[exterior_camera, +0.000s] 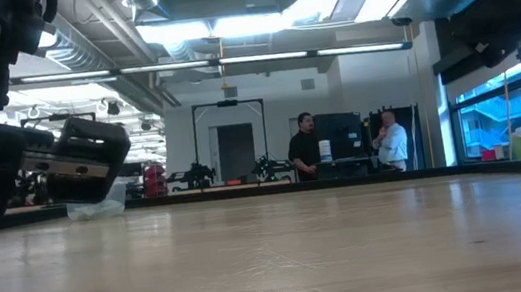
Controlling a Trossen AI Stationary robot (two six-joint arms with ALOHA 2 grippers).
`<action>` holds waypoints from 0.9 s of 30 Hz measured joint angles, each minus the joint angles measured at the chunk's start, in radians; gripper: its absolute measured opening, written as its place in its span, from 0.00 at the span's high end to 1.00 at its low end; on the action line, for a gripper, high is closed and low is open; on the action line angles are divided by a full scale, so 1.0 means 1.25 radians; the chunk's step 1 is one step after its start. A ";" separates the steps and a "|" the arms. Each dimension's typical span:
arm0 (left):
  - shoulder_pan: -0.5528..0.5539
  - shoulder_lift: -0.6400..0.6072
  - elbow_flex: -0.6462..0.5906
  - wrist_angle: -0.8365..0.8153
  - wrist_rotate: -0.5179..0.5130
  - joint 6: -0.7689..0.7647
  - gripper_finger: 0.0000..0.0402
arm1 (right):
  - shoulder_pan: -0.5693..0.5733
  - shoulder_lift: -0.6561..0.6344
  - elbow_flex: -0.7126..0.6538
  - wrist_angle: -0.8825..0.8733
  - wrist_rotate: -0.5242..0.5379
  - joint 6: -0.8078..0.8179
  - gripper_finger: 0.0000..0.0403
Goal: Pick and place Stevia / Truvia into bins
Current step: Put the stevia packet into the square transparent container
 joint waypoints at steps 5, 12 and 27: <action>0.001 -0.018 -0.003 -0.019 -0.004 -0.002 0.99 | 0.000 0.000 0.000 0.000 0.000 0.000 0.70; 0.031 -0.109 -0.015 -0.112 0.015 -0.064 1.00 | 0.000 0.000 0.000 0.000 0.000 -0.003 0.70; 0.299 -0.572 -0.009 -0.511 -0.336 -0.273 1.00 | 0.000 0.000 0.000 0.000 0.000 -0.004 0.70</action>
